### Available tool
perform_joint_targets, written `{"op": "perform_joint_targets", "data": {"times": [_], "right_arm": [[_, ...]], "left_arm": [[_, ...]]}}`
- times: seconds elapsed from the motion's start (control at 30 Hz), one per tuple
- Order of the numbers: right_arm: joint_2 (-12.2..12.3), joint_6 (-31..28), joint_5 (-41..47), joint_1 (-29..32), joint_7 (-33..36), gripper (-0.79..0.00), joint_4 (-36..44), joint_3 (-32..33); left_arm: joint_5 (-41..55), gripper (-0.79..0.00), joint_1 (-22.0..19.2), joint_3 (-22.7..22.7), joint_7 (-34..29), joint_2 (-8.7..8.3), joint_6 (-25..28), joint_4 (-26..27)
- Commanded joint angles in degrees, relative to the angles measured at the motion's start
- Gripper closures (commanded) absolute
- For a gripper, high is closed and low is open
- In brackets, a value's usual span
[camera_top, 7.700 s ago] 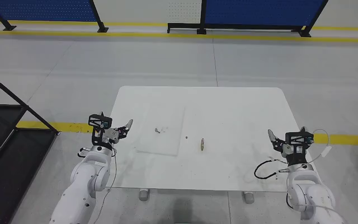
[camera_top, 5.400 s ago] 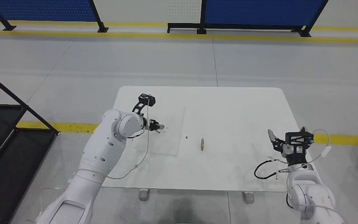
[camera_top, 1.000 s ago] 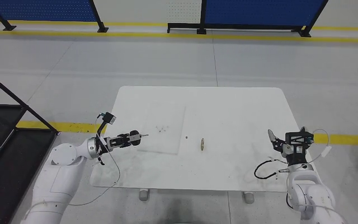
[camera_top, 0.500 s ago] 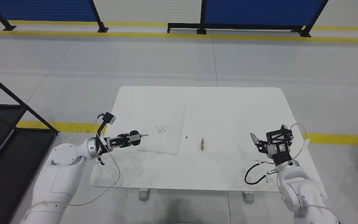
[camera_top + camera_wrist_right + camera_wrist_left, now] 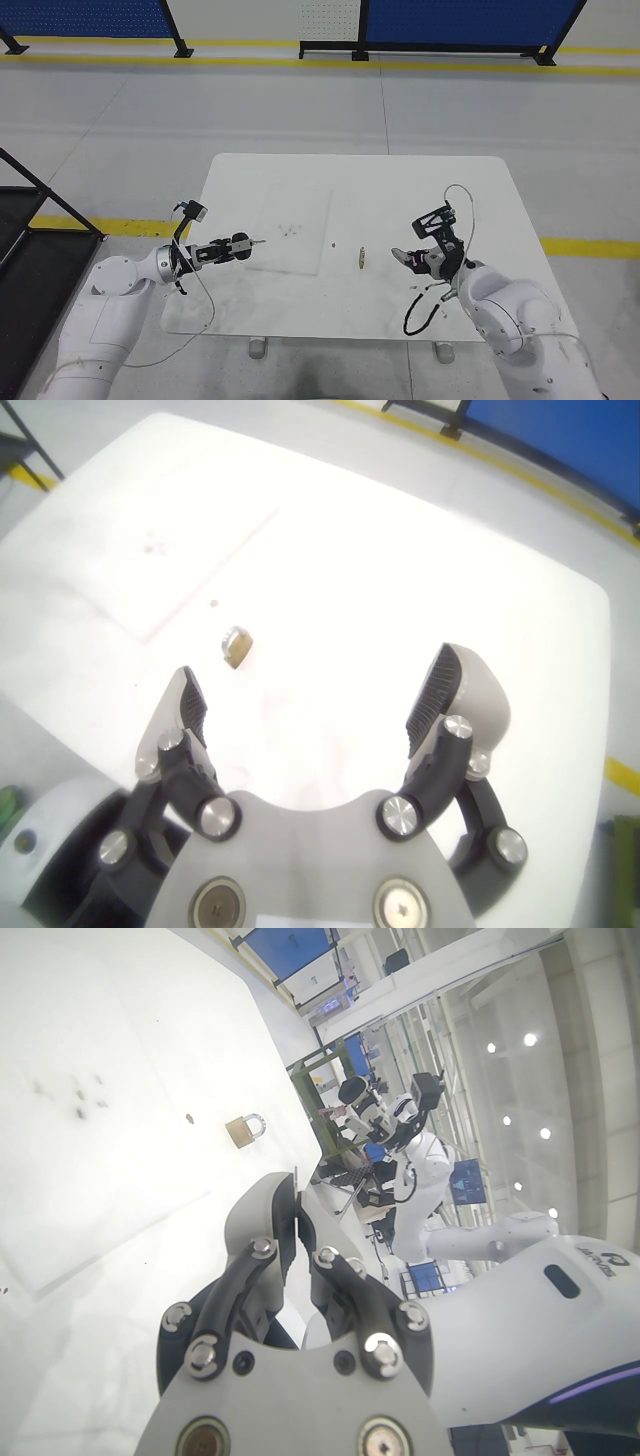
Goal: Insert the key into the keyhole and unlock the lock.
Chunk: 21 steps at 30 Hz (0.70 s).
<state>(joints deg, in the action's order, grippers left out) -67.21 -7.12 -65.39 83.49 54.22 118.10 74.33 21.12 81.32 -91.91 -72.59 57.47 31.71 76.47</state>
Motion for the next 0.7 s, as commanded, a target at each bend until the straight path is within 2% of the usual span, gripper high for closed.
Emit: {"op": "perform_joint_targets", "data": {"times": [0.0,0.2,0.3,0.47,0.67], "right_arm": [[-0.28,1.75,1.73,-2.94,5.87,-0.785,-0.4,-1.76],[-1.59,9.58,7.99,-13.11,18.48,-0.785,-5.52,-7.27],[-2.3,13.18,7.55,-18.13,22.6,-0.785,-9.43,-10.48],[-3.63,17.92,8.7,-24.34,26.13,-0.785,-15.53,-15.17],[-5.01,20.24,9.41,-28.95,27.0,-0.785,-21.64,-19.81]], "left_arm": [[0.0,0.0,0.0,0.0,0.0,0.0,0.0,0.0],[0.0,0.0,0.0,0.0,0.0,0.0,0.0,0.0],[0.0,0.0,0.0,0.0,0.0,0.0,0.0,0.0],[0.0,0.0,0.0,0.0,0.0,0.0,0.0,0.0],[0.0,0.0,0.0,0.0,0.0,0.0,0.0,0.0]]}}
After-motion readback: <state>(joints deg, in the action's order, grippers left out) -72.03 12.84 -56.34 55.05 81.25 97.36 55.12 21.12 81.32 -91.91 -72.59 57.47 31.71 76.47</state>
